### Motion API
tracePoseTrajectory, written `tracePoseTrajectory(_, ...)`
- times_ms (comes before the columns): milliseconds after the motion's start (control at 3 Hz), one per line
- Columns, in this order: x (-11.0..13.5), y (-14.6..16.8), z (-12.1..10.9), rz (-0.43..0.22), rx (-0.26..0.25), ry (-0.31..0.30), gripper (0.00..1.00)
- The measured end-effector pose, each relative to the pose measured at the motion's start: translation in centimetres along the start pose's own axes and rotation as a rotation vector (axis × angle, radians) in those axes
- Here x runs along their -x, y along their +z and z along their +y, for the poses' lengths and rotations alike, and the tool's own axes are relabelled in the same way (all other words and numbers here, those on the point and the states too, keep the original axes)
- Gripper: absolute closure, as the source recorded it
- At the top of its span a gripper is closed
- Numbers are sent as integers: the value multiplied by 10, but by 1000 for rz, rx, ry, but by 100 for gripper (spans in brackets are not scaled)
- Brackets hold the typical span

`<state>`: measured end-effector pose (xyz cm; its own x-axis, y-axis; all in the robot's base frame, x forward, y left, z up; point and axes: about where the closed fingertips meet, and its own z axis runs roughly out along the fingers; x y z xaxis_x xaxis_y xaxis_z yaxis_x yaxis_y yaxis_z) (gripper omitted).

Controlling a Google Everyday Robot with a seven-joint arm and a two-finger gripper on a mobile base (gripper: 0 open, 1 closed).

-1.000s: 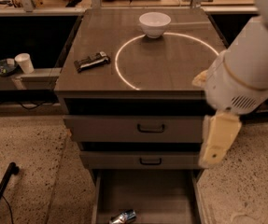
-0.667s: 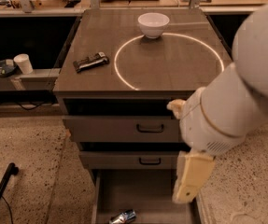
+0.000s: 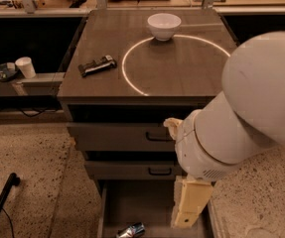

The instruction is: Pick redbull can from bottom drawer and place on counter

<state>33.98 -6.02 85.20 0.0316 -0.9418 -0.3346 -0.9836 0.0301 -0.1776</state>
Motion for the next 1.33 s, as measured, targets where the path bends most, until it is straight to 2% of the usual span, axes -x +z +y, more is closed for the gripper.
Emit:
tracePoseTrajectory(333,-11,13,-2,63,-18,-82,0)
tracePoseTrajectory(667,-50,65,-17,147,-68,-155,0)
tracePoseTrajectory(1000,-84,115,-38,195,-114,-217,0)
tracePoseTrajectory(1333,-108,146,-49,192,-81,-265,0)
